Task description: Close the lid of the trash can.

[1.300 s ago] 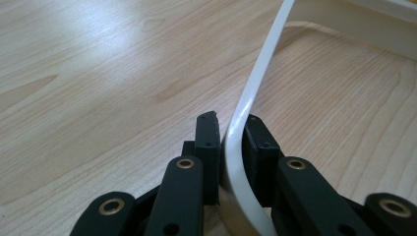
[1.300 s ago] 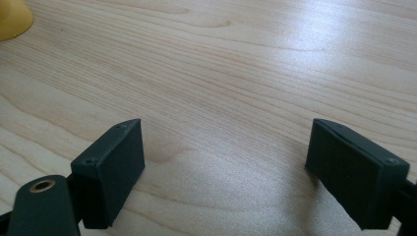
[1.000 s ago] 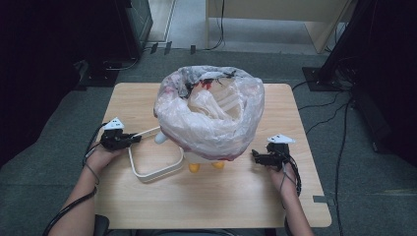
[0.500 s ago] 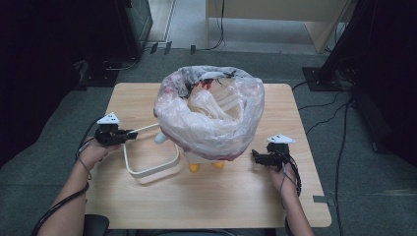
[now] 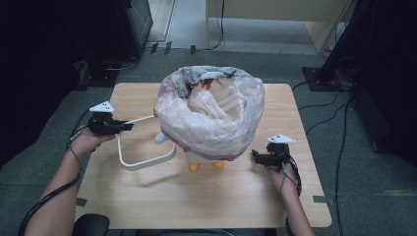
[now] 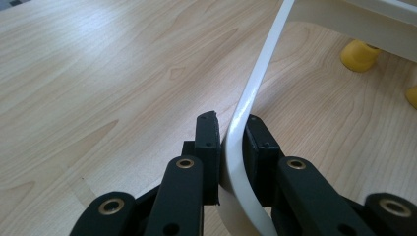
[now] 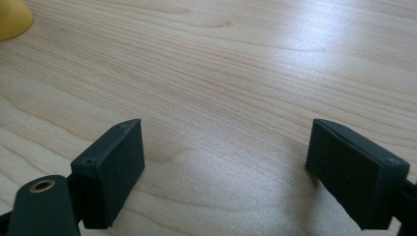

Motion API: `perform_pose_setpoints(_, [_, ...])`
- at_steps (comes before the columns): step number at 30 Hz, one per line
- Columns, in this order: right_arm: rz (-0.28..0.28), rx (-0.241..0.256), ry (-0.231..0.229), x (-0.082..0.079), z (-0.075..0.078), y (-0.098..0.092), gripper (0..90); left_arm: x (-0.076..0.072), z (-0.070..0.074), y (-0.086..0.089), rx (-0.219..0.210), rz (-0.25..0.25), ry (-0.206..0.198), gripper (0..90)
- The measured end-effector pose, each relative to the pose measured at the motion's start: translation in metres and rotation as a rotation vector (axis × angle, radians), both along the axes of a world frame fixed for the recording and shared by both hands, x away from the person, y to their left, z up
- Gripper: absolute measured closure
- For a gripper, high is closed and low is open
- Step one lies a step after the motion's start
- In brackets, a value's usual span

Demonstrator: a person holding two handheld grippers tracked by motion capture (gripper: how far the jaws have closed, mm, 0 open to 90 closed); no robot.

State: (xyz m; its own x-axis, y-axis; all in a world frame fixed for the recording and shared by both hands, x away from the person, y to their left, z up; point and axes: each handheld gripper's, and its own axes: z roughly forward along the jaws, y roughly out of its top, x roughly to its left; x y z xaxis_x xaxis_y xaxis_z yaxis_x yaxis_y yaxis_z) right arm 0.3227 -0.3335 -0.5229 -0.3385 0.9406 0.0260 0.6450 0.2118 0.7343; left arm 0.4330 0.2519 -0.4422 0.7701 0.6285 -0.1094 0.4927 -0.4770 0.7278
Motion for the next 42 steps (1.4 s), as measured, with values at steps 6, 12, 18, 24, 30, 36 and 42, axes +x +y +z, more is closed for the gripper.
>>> perform_pose_setpoints(6, [0.001, -0.001, -0.001, 0.000, 0.000, 0.000, 14.1, 0.000, 0.016, 0.007, 0.009, -0.009, -0.021, 79.6])
perform_pose_setpoints(12, [0.000, 0.000, 0.000, 0.000, 0.000, 0.000, 14.1, 0.000, 0.035, 0.017, -0.002, -0.005, -0.011, 80.0])
perform_pose_setpoints(18, [0.000, 0.000, 0.000, 0.000, 0.000, 0.000, 14.1, -0.003, 0.053, 0.024, 0.015, -0.004, -0.014, 79.6])
perform_pose_setpoints(24, [0.001, 0.000, -0.002, 0.000, 0.000, 0.000, 14.1, -0.008, 0.070, 0.035, 0.005, 0.003, -0.018, 79.5])
perform_pose_setpoints(30, [0.002, 0.001, -0.001, 0.002, 0.000, -0.001, 13.4, -0.014, 0.082, 0.041, 0.007, 0.006, -0.006, 79.3])
perform_pose_setpoints(36, [0.003, 0.000, 0.001, 0.003, 0.000, -0.001, 13.1, -0.018, 0.092, 0.047, -0.026, 0.005, -0.002, 79.7])
perform_pose_setpoints(42, [0.003, 0.000, 0.002, 0.003, 0.000, -0.001, 13.1, -0.017, 0.108, 0.050, -0.062, 0.012, -0.004, 79.9])
